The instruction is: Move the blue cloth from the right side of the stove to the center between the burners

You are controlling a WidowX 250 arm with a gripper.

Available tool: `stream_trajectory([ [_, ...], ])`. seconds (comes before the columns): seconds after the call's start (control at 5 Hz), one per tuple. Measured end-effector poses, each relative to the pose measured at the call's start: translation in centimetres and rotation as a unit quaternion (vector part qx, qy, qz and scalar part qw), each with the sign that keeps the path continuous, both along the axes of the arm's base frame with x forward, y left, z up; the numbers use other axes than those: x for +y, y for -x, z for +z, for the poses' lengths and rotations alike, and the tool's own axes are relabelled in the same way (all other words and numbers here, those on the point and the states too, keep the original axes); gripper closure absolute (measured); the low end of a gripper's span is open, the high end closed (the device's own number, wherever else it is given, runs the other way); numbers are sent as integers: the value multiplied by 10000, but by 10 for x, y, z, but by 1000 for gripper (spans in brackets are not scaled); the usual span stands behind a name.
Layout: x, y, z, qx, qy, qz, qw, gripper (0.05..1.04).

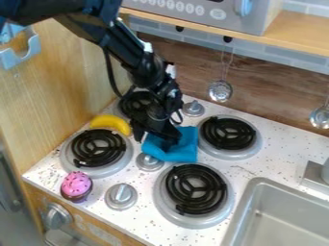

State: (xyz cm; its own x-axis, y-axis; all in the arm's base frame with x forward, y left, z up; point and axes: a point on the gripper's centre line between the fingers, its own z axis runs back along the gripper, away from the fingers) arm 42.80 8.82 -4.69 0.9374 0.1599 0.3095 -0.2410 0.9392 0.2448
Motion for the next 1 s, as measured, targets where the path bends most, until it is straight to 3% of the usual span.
stream_trajectory([
  [0.2, 17, 3, 1, -31, 53, 265, 9996, 83],
  [0.4, 9, 0, 2, -60, 247, 276, 9993, 83],
  [1.0, -102, -20, 9, -187, 684, -690, 9951, 83],
])
